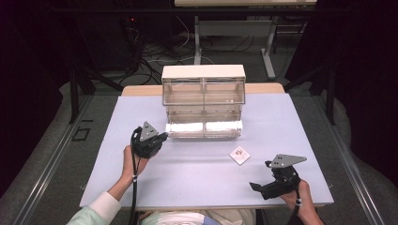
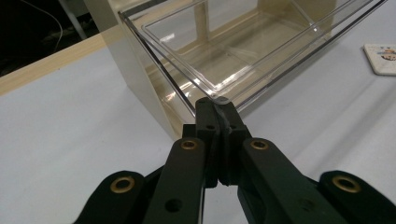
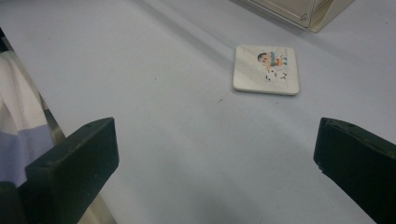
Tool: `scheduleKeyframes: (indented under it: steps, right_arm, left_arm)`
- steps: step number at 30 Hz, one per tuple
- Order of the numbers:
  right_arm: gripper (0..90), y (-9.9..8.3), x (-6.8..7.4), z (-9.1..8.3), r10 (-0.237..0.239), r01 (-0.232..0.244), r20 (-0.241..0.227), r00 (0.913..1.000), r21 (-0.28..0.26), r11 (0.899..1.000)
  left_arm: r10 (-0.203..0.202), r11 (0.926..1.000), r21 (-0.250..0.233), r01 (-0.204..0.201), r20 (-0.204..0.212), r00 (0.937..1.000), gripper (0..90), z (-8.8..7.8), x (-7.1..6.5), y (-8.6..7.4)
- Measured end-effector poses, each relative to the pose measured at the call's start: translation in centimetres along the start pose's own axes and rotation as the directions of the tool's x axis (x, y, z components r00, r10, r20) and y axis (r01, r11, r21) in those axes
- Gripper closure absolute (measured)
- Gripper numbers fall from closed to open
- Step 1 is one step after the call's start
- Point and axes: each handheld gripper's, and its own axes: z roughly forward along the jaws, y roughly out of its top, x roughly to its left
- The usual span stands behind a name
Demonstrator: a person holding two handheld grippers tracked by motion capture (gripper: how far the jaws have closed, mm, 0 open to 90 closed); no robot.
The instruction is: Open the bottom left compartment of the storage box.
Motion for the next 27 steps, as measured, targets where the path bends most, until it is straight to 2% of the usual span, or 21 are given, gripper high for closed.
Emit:
scheduleKeyframes:
  steps: [15, 16, 19, 23, 24, 26, 27]
  right_arm:
    - [0.1, 0.0, -0.1, 0.2, -0.004, 0.004, 0.006, 1.0, 0.005, 1.0]
    - [0.0, 0.0, 0.0, 0.2, 0.008, -0.008, -0.001, 1.0, 0.005, 1.0]
    - [0.1, 0.1, 0.0, 0.2, -0.005, 0.005, 0.0, 1.0, 0.006, 1.0]
    - [0.1, 0.1, 0.0, 0.1, 0.002, -0.002, 0.002, 1.0, 0.005, 1.0]
    - [0.1, 0.1, -0.1, 0.2, 0.004, -0.004, 0.0, 1.0, -0.015, 1.0]
    - [0.1, 0.2, -0.1, 0.3, 0.011, -0.011, 0.006, 0.9999, -0.015, 1.0]
    - [0.1, 0.2, -0.2, 0.3, 0.009, -0.009, -0.001, 1.0, 0.009, 1.0]
  left_arm:
    - [0.004, 0.9997, -0.025, -0.004, 0.011, 0.9999, 90.0, -0.8, 0.5, 1.5]
    - [0.002, 0.9998, -0.02, -0.001, 0.015, 0.9999, 90.0, -0.9, 0.5, 1.6]
    - [-0.002, 0.9994, -0.034, 0.002, 0.013, 0.9999, 90.0, -1.0, 0.7, 2.0]
    - [-0.017, 0.9988, -0.045, 0.018, 0.025, 0.9996, 90.0, -1.0, 1.0, 2.4]
    - [-0.017, 0.9988, -0.045, 0.018, 0.025, 0.9996, 90.0, -1.0, 1.0, 2.4]
    - [-0.026, 0.9986, -0.046, 0.027, 0.025, 0.9993, 90.0, -0.9, 1.1, 2.7]
    - [-0.025, 0.9986, -0.045, 0.026, 0.026, 0.9993, 90.0, -0.9, 1.1, 2.8]
